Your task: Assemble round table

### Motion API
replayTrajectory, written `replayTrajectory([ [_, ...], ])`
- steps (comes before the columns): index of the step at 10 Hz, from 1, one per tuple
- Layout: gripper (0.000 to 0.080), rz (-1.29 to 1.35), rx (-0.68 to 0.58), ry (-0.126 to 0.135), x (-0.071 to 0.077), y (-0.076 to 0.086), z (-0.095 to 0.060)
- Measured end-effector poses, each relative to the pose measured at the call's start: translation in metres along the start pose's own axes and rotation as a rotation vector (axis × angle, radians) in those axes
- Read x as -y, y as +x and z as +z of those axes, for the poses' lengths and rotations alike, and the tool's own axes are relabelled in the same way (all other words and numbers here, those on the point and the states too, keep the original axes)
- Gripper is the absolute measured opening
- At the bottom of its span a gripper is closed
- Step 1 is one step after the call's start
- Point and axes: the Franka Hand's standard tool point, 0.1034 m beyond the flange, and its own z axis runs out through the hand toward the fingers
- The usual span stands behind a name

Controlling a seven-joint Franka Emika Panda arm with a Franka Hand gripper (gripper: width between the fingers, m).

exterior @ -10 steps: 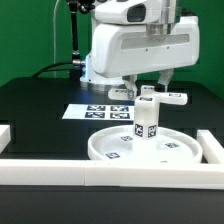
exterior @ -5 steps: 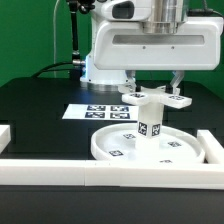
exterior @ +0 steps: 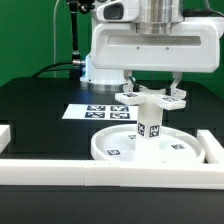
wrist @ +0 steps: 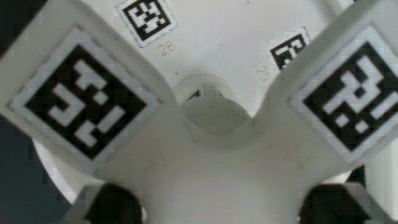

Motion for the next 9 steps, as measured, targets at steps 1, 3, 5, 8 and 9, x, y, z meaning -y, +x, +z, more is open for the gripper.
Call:
replayTrajectory([
  [1,0.0442,0.098,-0.008,0.004,0.0007,0.0007,-0.0003],
  [3,0.0442,0.322,-0.005,0.025,-0.0006,0.0024,-0.0005],
  [5,0.0442,0.522,0.013,0.059,-0.0022,0.0029,-0.0001],
  [8,0.0521,0.645,0.02,0.065,-0.0019,0.0025,0.0006],
  [9,0.0623,0.624,0.023,0.063,-0.002,0.002,-0.0007],
])
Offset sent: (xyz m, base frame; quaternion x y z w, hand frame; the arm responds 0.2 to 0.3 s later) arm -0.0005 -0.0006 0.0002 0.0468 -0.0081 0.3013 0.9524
